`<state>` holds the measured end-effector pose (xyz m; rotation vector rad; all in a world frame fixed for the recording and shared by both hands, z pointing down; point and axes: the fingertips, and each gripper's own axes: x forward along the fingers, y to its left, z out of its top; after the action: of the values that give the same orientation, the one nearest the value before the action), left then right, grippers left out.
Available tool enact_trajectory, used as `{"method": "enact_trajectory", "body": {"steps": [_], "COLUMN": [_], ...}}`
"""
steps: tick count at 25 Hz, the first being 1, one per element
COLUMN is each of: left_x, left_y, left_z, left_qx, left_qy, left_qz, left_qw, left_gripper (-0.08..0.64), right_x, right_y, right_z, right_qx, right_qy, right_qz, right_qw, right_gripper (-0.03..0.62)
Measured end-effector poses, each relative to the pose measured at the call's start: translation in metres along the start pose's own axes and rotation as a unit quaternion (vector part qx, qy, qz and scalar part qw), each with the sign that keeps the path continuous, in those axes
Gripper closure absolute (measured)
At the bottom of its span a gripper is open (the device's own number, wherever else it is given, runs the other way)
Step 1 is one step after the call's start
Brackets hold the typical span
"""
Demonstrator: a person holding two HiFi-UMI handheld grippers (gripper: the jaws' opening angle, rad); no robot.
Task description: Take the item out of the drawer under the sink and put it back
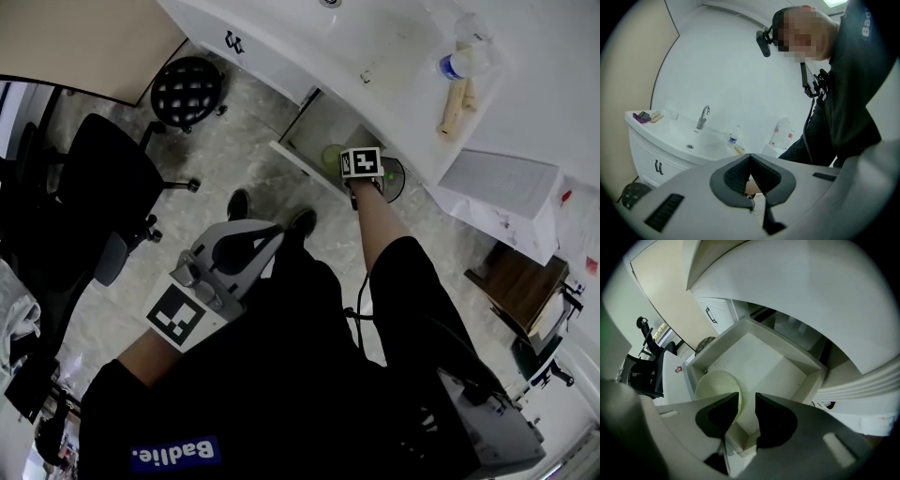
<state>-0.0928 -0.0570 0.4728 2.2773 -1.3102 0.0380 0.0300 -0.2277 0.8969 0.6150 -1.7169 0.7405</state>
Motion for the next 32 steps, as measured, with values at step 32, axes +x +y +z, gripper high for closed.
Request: {"method": "enact_trajectory", "body": {"steps": [32], "left_x": [-0.017], "left_y": [-0.04], "left_z": [0.054], "left_qx": [0.031], "left_qy": [-0.044], "left_qz": [-0.06], "left_qw": [0.9968], "left_gripper": [0.569], "right_x": [-0.179], "right_y": [0.038], "right_z": [-0.003], "right_qx": [0.17], "right_qy": [-0.146], "right_qz": [0.064], "right_qw": [0.973], "right_gripper": [0.566]}}
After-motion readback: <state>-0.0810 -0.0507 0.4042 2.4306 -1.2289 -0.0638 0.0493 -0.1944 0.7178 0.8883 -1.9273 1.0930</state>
